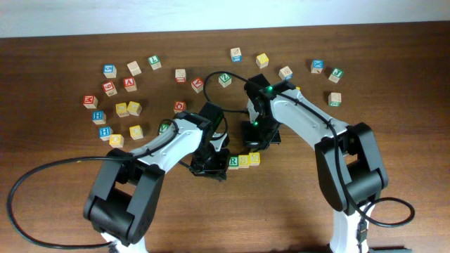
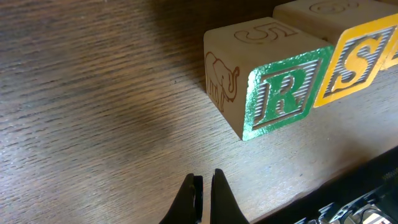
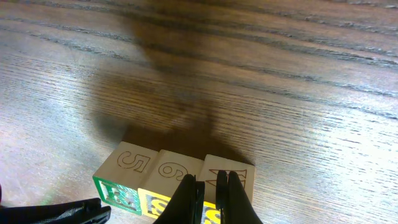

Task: Spell out RSS

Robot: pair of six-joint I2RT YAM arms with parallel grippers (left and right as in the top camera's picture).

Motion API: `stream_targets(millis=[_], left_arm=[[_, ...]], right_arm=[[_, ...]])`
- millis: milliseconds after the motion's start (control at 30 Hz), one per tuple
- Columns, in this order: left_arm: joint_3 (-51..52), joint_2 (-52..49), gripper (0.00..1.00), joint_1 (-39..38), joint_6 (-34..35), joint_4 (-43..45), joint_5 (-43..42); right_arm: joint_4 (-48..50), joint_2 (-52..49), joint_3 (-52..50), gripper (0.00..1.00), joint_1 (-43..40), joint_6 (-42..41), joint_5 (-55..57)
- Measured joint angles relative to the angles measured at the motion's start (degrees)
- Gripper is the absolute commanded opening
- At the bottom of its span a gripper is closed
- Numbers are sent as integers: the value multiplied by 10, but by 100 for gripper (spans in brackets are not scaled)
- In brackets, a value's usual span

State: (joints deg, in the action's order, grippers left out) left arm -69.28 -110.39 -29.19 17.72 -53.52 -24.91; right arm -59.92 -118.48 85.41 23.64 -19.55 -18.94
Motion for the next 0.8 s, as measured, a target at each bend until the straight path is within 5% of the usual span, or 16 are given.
stream_targets(millis=[800], left_arm=[[0, 0, 0, 0, 0, 4, 0]], right_arm=[[-46, 0, 0, 4, 0, 3, 22]])
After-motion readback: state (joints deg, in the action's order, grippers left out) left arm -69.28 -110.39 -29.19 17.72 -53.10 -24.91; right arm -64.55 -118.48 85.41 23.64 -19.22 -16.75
